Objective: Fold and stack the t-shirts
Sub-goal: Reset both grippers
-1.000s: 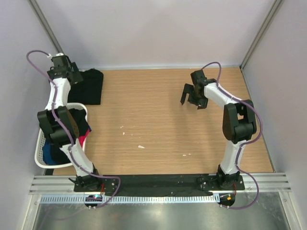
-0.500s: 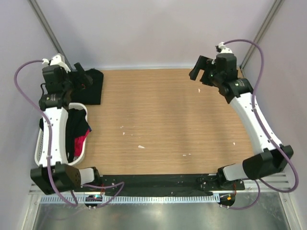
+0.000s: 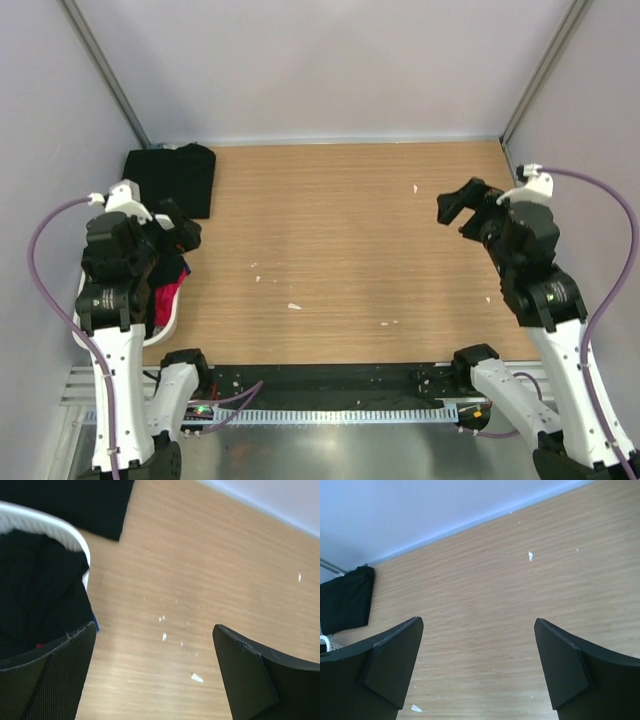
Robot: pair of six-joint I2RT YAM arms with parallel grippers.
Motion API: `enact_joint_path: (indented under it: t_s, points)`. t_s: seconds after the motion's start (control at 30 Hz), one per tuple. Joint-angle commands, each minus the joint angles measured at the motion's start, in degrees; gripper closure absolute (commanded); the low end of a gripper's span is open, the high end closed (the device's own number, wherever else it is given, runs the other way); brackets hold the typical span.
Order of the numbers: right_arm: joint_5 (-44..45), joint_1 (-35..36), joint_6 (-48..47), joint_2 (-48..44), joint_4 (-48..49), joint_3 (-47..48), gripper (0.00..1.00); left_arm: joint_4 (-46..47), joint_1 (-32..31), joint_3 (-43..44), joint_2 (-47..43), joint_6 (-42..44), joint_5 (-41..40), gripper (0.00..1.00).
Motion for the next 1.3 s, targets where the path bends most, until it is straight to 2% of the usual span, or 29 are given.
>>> enact_joint_path:
  t_s: [0.0, 0.17, 0.53, 1.27]
  points:
    - [2.7, 0.0, 2.9, -5.7, 0.8, -8.6, 0.00, -2.7, -2.2, -4.2, -3.4, -1.9, 0.3, 0.00]
    - [1.2, 0.0, 5.9, -11.6, -1.2, -14.9, 0.00, -4.8, -4.2, -1.5, -3.6, -0.2, -4.5, 0.00]
    - [3.8, 0.0, 3.7, -11.9, -3.5, -12.7, 0.00, -4.3, -8.4, -2.4, -5.1, 0.1, -5.2, 0.00]
    - [5.1, 0.0, 3.2, -11.9, -3.7, -12.4, 0.00, -1.1, -8.4, -3.7, -5.6, -1.3, -7.3, 0.00]
